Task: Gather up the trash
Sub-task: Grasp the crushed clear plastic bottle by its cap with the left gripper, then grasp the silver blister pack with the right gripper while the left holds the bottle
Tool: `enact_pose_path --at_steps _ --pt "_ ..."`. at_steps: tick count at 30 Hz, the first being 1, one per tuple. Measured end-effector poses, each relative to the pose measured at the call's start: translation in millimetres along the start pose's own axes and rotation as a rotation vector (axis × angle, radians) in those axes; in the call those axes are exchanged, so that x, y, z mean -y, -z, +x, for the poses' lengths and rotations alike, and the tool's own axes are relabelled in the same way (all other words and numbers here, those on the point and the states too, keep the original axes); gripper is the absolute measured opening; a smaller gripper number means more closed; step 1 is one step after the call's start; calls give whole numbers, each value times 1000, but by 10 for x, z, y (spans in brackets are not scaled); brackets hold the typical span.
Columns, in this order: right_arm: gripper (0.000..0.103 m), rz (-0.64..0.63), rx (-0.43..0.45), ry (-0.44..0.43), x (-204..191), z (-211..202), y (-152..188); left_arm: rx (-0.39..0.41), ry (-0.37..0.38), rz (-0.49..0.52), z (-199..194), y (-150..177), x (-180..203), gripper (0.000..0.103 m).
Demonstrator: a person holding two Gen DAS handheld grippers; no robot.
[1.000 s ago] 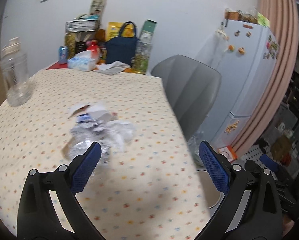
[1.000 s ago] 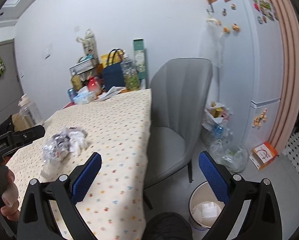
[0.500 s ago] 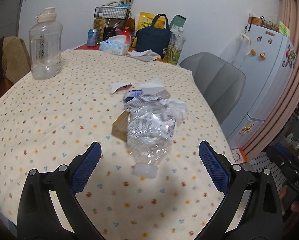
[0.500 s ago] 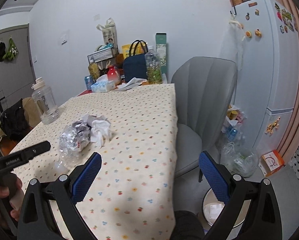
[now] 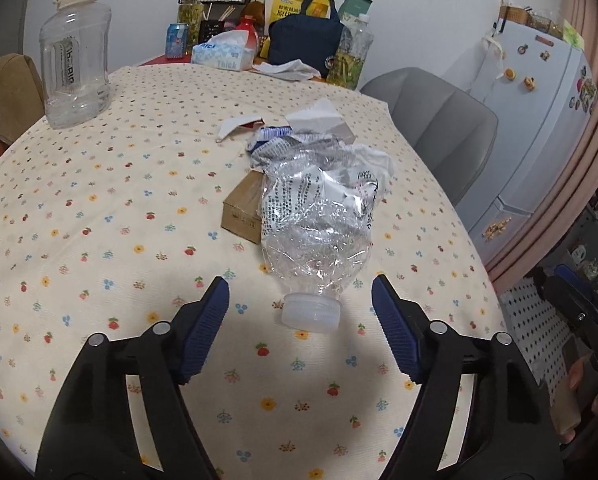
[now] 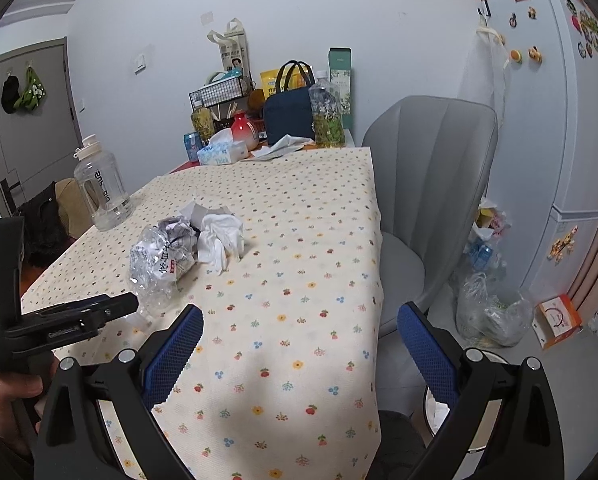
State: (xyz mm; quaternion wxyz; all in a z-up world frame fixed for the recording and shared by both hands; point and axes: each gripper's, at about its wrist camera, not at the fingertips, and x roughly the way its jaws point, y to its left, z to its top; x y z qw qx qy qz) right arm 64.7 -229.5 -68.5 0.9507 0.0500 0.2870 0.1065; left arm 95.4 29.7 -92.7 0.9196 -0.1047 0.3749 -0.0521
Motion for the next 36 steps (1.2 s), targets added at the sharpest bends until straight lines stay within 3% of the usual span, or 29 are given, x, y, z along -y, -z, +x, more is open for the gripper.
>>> enact_pose_path --at_steps 7,11,15,28,36 --pt "95 21 -14 -1 95 52 18 -44 7 15 152 -22 108 65" --pt "95 24 -7 -1 94 34 1 -78 20 8 212 -15 133 38" --pt "95 18 -2 -3 74 4 -17 -62 30 1 131 -9 132 33" --pt "95 -8 31 -29 -96 -94 -147 124 45 -16 -601 -320 71 32" --pt "95 -26 38 -47 -188 -106 -220 169 12 -61 -779 -402 -154 32"
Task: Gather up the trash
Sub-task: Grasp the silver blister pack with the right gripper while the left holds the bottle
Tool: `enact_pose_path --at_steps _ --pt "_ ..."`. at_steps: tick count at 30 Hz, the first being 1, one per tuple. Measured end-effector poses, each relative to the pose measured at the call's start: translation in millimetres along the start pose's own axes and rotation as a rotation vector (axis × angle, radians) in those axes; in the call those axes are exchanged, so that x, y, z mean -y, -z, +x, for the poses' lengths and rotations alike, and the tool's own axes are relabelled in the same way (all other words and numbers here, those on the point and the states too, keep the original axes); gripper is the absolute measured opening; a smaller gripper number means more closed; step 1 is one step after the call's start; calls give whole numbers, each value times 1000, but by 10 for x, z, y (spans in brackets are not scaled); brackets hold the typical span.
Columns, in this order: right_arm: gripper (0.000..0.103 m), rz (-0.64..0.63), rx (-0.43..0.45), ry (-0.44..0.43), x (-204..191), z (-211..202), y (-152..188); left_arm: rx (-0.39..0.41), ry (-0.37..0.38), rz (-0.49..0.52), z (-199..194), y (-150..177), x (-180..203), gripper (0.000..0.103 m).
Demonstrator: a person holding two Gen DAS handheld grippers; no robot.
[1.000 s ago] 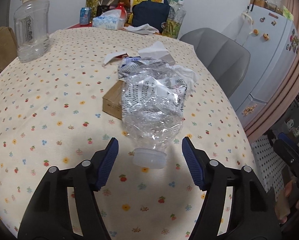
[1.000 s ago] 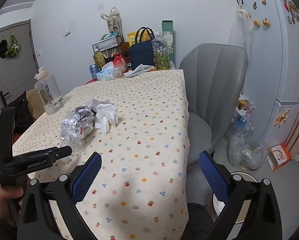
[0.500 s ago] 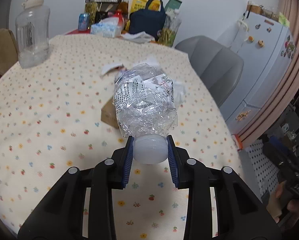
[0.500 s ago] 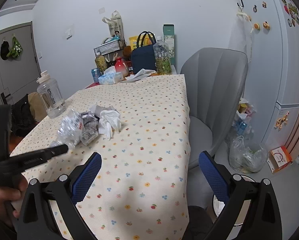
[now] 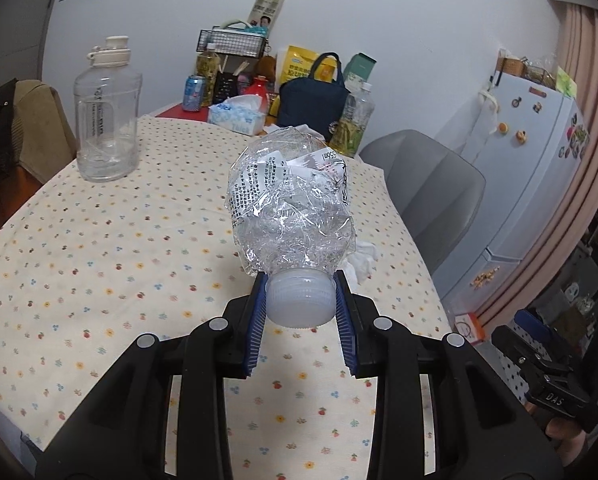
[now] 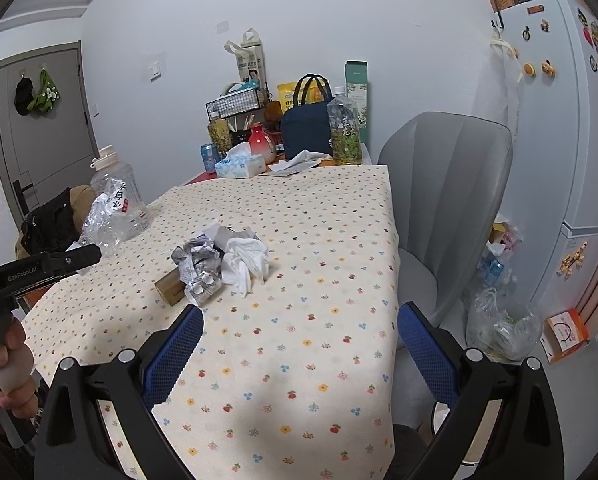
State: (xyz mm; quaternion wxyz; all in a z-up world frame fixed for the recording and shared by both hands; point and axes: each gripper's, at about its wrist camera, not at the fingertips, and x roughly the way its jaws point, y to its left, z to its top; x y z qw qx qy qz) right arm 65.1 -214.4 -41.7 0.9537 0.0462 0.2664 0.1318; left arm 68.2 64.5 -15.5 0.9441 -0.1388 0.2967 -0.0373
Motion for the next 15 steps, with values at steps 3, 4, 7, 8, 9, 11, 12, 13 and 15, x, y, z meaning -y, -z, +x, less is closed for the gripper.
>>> enact_pose_path --at_steps 3,4,7,8,9,11,12,13,15 --pt "95 -8 0 -9 -41 23 -25 8 -15 -20 -30 -2 -111 32" --pt "95 -16 -2 -13 -71 38 -37 10 -21 -26 -31 0 -143 32" --pt "95 -40 -10 -24 -165 96 -74 22 -45 -43 -45 8 -259 32" --pt "95 -44 -16 -27 -196 126 -85 27 -56 -46 -47 7 -293 32" --pt "95 -45 -20 -33 -216 153 -90 32 -69 -50 -48 5 -332 32" --pt "95 -39 -31 -55 -263 224 -122 40 -82 -64 -50 -2 -408 32" --pt "95 -39 -35 -63 -288 258 -138 46 -94 -70 -50 -7 -454 32" --pt "95 -41 -38 -69 -314 292 -152 49 -101 -73 -48 -8 -485 32" --pt "95 -52 -45 -77 -390 387 -195 53 -115 -88 -36 -5 -582 32"
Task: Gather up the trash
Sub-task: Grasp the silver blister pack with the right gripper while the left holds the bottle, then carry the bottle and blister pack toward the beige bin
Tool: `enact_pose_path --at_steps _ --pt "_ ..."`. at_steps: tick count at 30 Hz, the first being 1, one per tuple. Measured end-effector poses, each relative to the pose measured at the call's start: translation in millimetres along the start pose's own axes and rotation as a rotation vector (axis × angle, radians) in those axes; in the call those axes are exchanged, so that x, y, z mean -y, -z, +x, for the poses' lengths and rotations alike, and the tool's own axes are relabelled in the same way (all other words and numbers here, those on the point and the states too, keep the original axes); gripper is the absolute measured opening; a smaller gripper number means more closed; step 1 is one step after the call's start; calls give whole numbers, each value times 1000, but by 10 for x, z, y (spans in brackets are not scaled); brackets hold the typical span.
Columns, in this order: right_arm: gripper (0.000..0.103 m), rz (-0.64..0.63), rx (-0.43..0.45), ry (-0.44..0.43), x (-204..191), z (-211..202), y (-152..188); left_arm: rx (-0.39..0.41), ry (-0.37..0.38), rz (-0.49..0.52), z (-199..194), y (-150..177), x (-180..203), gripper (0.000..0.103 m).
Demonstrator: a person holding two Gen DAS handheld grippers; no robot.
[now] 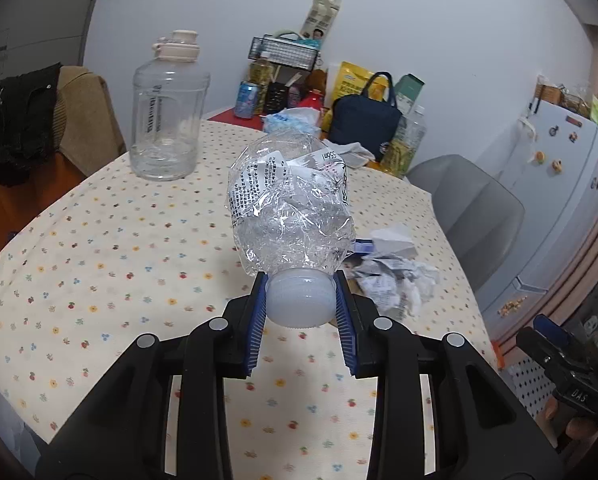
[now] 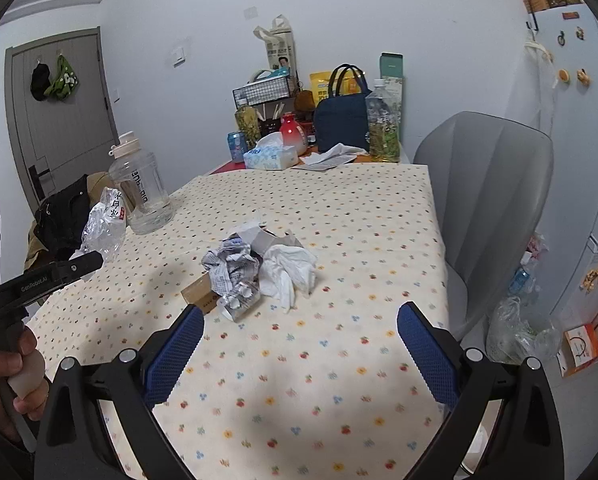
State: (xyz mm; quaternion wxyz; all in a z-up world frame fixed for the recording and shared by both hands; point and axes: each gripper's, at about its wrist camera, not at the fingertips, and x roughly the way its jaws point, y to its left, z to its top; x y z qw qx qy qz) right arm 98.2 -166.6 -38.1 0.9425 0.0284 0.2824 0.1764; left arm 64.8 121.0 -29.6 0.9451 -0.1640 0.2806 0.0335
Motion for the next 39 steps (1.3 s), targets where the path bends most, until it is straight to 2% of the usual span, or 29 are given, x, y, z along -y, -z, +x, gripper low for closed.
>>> enact_pose_path --at_steps 7,12,18,24,27,29,31,32,39 --pt "81 -12 -39 -55 -179 315 -134 -2 -33 -42 98 9 -254 32" --pt "81 -39 -72 -69 -349 558 -172 -18 -34 -69 201 60 -366 32" --pt "80 -100 -149 -69 -519 933 -59 -45 -28 -92 312 139 -453 32" --pt "68 -137 -215 -64 -594 1221 27 -59 -27 -110 382 187 -535 32" --pt "52 -144 -235 -67 -620 1302 50 -61 -28 -117 396 193 -565 32" --pt "28 -137 -263 -70 -618 1340 72 -64 -29 -118 410 195 -573 32" --pt "19 -127 -281 -74 -604 1350 101 -66 -27 -119 417 198 -572 32" --pt "9 -126 -282 -74 -601 1343 112 -68 -25 -118 421 198 -566 32" --pt "8 -140 -276 -55 -538 1168 168 -66 -15 -102 404 192 -488 32"
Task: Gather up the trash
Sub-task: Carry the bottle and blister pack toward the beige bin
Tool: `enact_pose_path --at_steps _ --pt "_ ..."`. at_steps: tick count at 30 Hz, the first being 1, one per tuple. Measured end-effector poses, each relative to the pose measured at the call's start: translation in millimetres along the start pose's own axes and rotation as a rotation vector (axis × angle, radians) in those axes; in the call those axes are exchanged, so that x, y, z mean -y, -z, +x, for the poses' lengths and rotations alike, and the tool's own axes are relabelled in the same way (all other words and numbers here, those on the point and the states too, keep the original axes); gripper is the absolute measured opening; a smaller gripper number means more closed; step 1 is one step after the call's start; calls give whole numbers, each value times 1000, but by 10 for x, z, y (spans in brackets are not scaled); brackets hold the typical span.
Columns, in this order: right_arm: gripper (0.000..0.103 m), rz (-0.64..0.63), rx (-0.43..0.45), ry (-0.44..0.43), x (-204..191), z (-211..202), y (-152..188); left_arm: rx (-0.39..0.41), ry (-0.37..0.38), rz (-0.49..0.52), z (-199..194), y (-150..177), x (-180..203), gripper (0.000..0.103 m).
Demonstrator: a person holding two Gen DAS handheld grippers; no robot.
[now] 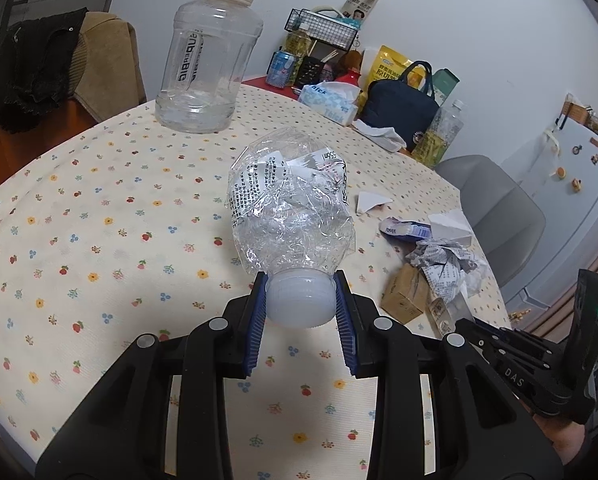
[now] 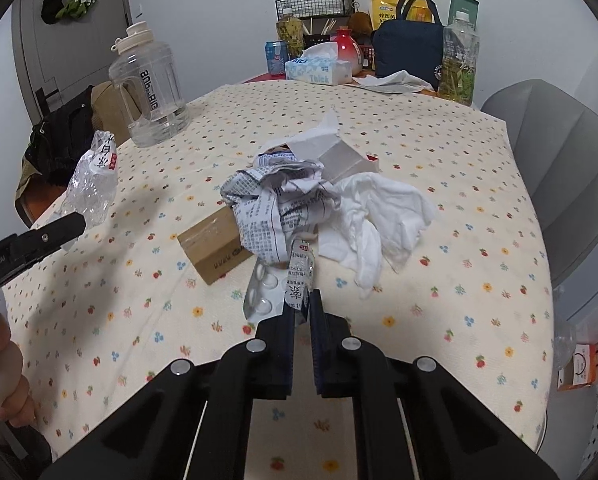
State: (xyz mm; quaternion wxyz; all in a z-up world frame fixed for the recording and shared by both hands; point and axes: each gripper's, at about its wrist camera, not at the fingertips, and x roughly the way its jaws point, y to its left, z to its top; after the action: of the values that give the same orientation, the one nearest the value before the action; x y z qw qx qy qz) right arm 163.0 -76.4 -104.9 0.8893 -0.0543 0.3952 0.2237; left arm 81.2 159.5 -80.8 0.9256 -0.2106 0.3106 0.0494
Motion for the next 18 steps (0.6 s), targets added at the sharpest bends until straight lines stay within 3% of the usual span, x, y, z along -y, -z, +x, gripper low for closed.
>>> enact_pose_path --at_steps 18 --pt "8 120 76 17 549 -706 303 2 67 105 -92 41 600 32"
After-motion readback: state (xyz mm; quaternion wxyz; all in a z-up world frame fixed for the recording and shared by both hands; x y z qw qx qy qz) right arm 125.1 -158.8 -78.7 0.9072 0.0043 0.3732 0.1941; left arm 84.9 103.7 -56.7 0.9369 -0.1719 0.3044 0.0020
